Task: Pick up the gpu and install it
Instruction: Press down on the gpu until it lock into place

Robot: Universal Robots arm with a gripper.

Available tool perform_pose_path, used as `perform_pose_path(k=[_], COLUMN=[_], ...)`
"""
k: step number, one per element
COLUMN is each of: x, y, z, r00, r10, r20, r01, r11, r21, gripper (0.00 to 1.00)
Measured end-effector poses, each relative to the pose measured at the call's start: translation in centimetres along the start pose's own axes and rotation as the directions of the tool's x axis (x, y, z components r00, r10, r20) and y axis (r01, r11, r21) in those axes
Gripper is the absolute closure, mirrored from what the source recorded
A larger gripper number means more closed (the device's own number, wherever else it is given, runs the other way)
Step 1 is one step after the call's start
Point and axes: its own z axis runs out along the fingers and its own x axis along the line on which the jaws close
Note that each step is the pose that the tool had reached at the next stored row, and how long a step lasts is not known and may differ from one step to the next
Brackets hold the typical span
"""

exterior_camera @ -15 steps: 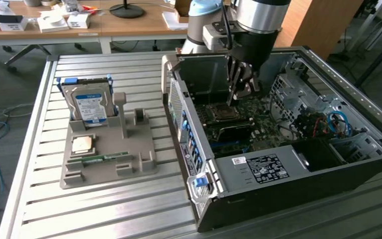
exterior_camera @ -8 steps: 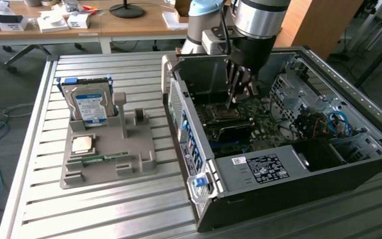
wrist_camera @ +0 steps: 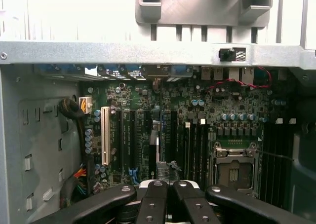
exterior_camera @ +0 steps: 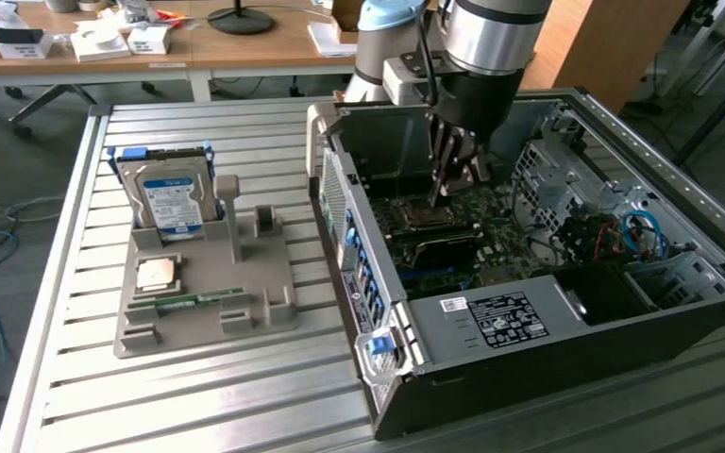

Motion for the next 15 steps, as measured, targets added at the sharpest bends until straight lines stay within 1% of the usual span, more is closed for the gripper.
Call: perform_pose_path(k=[2,6,10,15], x=[0.00,0.00,0.00,0.00], y=[-0.02,-0.15,-0.16,-0.16], z=[0.10,0.27,0.31,0.63], r00=[1.0000,1.0000,1.0000,1.0000], r10=[0.000,0.001,0.002,0.005], r20=[-0.0020,-0.0035,-0.0039,-0.0039], r01=[0.000,-0.001,-0.002,-0.005], r11=[1.0000,1.0000,1.0000,1.0000], r21=[-0.0008,-0.0050,-0.0054,-0.0054], gripper=[0.89,0.89,0.89,0.89])
